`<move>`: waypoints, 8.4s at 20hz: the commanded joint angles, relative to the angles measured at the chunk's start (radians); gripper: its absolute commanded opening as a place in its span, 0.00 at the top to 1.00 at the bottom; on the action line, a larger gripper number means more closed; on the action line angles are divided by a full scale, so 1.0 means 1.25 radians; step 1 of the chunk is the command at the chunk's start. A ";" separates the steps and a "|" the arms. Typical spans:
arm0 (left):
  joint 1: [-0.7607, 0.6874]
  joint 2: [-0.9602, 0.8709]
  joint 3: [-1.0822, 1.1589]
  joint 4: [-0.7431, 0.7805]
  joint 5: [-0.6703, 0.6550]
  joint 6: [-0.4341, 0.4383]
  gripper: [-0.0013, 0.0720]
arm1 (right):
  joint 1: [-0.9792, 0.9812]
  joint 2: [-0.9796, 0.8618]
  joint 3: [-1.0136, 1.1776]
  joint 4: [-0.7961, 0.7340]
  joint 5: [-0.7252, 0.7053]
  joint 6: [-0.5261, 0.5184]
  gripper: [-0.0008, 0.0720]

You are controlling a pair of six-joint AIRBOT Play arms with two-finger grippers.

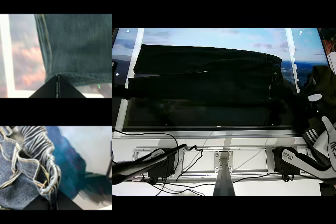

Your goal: Fold the clothes and pants, and hang the long-sleeved shirts on hangers.

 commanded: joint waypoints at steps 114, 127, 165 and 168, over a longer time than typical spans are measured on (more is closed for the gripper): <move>-0.181 -0.659 0.808 -0.276 -0.108 -0.521 0.95 | 0.004 -0.110 0.311 -0.386 0.040 0.249 0.27; -0.194 -0.143 0.741 -0.045 -0.454 -0.514 0.94 | 0.481 -0.169 0.542 -0.264 0.027 0.167 0.95; -0.613 0.014 0.303 -0.643 -0.297 -0.475 0.29 | 0.379 -0.461 1.148 -0.229 0.517 0.141 0.94; -0.492 0.066 0.303 -0.540 -0.363 -0.476 0.29 | 0.350 -0.455 1.148 -0.230 0.549 0.113 0.94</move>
